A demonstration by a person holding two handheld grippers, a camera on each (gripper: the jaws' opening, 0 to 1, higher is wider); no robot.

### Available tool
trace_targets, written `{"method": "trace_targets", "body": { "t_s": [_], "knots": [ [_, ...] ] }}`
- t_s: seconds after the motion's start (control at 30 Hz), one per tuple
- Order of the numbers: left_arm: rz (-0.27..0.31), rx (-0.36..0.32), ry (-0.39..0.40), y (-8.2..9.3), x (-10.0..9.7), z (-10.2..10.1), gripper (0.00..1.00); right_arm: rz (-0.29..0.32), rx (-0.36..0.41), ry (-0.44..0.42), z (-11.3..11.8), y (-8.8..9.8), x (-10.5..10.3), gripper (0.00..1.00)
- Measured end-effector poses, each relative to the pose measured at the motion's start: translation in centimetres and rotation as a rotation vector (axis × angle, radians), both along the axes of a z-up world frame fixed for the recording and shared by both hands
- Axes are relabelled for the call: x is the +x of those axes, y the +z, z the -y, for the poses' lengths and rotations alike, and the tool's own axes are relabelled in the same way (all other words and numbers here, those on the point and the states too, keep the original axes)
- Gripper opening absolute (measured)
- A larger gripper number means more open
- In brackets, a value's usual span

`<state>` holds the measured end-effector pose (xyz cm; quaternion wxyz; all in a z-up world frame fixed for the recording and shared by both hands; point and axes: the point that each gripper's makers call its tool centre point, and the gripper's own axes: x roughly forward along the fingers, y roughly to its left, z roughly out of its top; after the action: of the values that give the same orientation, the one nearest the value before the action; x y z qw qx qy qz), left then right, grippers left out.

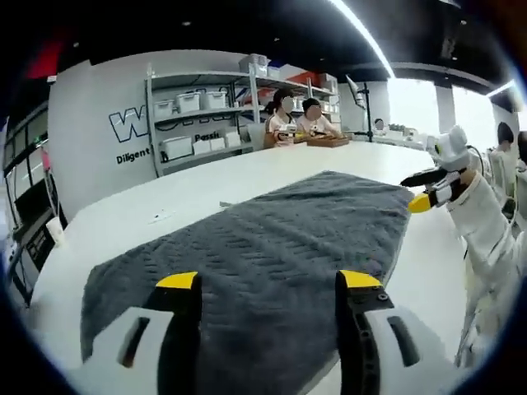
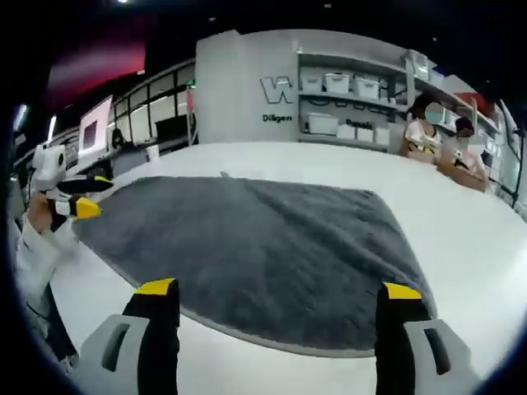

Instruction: Open the folded towel by lifting each exposed corner and separating the folded layers until the towel lies flat within the target outline without major curled edges

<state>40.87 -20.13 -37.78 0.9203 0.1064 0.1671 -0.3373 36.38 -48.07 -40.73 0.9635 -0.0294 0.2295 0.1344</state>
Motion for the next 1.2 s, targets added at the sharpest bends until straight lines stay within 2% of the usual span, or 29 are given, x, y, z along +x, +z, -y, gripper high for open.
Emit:
{"method": "trace_targets", "body": {
  "t_s": [0.1, 0.17, 0.23, 0.3, 0.4, 0.47, 0.6, 0.73, 0.83, 0.9, 1.03, 1.1, 1.2],
  "knots": [
    [-0.011, 0.01, 0.022, -0.7, -0.8, -0.2, 0.57, 0.001, -0.002, 0.082, -3.4, 0.0, -0.2, 0.86],
    [-0.001, 0.029, 0.073, -1.2, -0.7, -0.8, 0.59, 0.007, 0.019, 0.107, -5.1, 0.1, -0.2, 0.79],
    [-0.016, 0.012, 0.121, -1.9, -0.7, -1.4, 0.6, 0.017, 0.051, 0.157, -7.6, 0.1, -0.2, 0.74],
    [-0.009, 0.009, 0.138, -2.2, -0.8, -1.7, 0.54, 0.025, 0.077, 0.14, -8.4, 0.2, 0.0, 0.65],
    [-0.005, 0.001, 0.162, -2.7, -0.8, -2.0, 0.47, 0.044, 0.094, 0.167, -10.1, 0.2, 0.2, 0.51],
    [-0.027, 0.018, 0.174, -3.6, -1.0, -2.2, 0.45, 0.079, 0.119, 0.211, -11.7, 0.5, 0.4, 0.45],
    [-0.04, 0.026, 0.205, -4.6, -1.2, -2.8, 0.35, 0.097, 0.091, 0.271, -13.5, 0.2, 0.4, 0.2],
    [-0.055, 0.003, 0.214, -5.1, -1.5, -2.8, 0.29, 0.065, 0.063, 0.323, -14.7, -0.8, 0.0, 0.13],
    [-0.068, 0.025, 0.227, -5.8, -1.5, -3.2, 0.2, 0.056, 0.048, 0.337, -15.2, -1.3, 0.0, 0.05],
    [-0.064, 0.013, 0.231, -5.7, -1.5, -3.2, 0.19, 0.044, 0.034, 0.344, -15.4, -1.7, -0.1, 0.02],
    [-0.058, 0.033, 0.219, -5.8, -1.7, -3.0, 0.17, -0.018, -0.028, 0.376, -15.6, -3.4, -0.6, 0.02],
    [-0.057, 0.034, 0.218, -5.8, -1.7, -3.0, 0.16, 0.004, -0.024, 0.376, -15.8, -3.2, -0.5, 0.0],
    [-0.057, 0.024, 0.216, -5.8, -1.8, -2.9, 0.14, -0.002, -0.026, 0.383, -15.7, -3.2, -0.6, 0.0]
  ]
}}
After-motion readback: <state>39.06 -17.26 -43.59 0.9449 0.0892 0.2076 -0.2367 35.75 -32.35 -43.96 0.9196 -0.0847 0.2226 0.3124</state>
